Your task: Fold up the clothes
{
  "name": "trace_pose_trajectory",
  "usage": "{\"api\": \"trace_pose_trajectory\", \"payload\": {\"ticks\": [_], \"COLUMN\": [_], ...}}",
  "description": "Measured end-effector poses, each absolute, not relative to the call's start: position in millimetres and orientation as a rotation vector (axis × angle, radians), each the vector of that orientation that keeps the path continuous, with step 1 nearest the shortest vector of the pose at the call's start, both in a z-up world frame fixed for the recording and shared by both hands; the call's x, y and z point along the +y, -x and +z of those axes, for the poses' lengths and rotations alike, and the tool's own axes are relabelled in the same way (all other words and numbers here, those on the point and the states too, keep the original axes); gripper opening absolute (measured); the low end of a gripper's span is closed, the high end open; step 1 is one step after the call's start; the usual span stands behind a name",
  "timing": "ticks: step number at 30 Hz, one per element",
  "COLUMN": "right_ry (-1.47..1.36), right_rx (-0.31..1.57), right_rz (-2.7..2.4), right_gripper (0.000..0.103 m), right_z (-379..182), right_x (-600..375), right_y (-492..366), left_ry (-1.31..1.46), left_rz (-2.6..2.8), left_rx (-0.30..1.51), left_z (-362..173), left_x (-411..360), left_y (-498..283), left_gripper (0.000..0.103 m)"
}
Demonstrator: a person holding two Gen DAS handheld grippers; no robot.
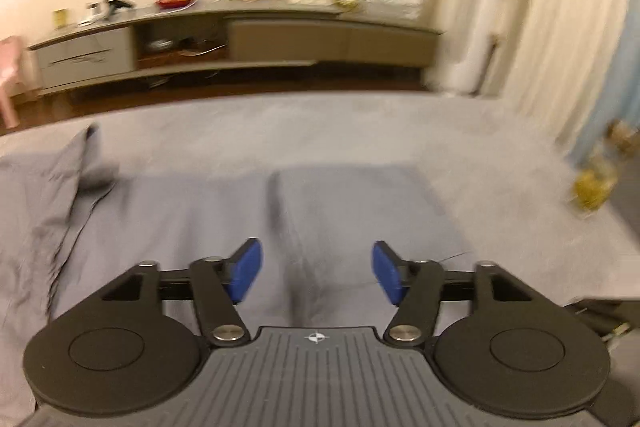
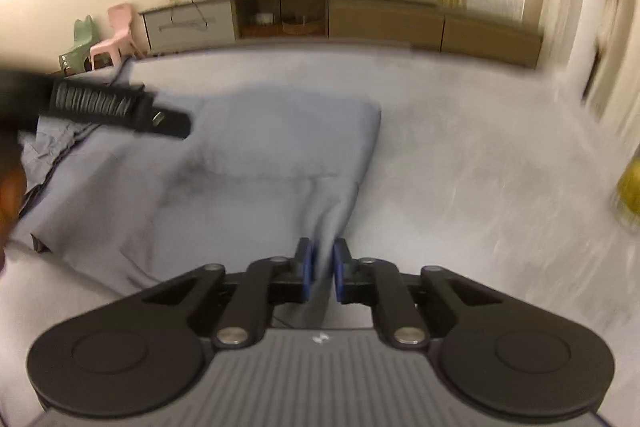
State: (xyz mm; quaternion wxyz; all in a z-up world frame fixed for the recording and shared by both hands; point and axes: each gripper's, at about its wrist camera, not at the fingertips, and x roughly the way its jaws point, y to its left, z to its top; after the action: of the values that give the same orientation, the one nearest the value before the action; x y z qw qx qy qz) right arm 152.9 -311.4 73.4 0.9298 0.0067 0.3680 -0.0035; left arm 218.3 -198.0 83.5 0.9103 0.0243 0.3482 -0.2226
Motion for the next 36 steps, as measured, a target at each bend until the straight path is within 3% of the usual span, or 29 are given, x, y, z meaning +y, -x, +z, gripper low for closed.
{"api": "trace_pose_trajectory", "payload": {"ticks": [1, 7, 8, 9, 10, 11, 12, 14, 16, 17, 21, 27, 30, 36], "right_ry": [0.022, 0.274, 0.302, 0.329, 0.355, 0.356, 0.354, 0.294, 0.197, 0.14, 0.016, -0.031, -0.026, 0.115], "right_rx": [0.715, 0.485, 0.452, 0.419, 0.386, 0.365, 0.345, 0.313, 0.288, 0.282, 0.41, 0.571, 0.546, 0.662], "right_rz": [-0.008, 0.037, 0.056, 0.075, 0.094, 0.116, 0.138, 0.19, 0.262, 0.302, 0.414, 0.451, 0.457, 0.364], "right_gripper": [0.009, 0.007, 0.006, 0.006, 0.006, 0.006, 0.007, 0.014, 0.039, 0.041, 0.041, 0.037, 0.036, 0.022], "right_z": [78, 94, 94, 93, 93, 93, 94, 99, 107, 111, 102, 70, 70, 51], "right_x": [-303, -246, -239, -231, -224, -221, -218, -220, -225, -229, -229, -221, -218, -198], "right_y": [-148, -117, -113, -109, -104, -102, -100, -97, -93, -91, -110, -135, -137, -169], "left_ry": [-0.054, -0.173, -0.22, -0.277, -0.329, -0.358, -0.356, -0.258, -0.128, -0.075, 0.02, 0.035, 0.025, 0.052], "left_rz": [-0.506, -0.67, -0.676, -0.671, -0.652, -0.641, -0.635, -0.607, -0.56, -0.529, -0.441, -0.411, -0.386, -0.401], "left_rx": [0.726, 0.783, 0.792, 0.791, 0.777, 0.767, 0.757, 0.734, 0.748, 0.765, 0.89, 0.876, 0.865, 0.859], "left_z": [91, 99, 96, 91, 87, 86, 86, 93, 97, 94, 52, 27, 18, 2], "left_x": [-205, -256, -262, -267, -267, -262, -254, -219, -170, -146, -87, -73, -70, -85], "left_y": [-220, -233, -234, -233, -230, -228, -227, -227, -237, -244, -273, -273, -271, -270], "left_gripper": [0.088, 0.09, 0.085, 0.073, 0.036, 0.022, 0.019, 0.018, 0.018, 0.018, 0.022, 0.035, 0.038, 0.043]}}
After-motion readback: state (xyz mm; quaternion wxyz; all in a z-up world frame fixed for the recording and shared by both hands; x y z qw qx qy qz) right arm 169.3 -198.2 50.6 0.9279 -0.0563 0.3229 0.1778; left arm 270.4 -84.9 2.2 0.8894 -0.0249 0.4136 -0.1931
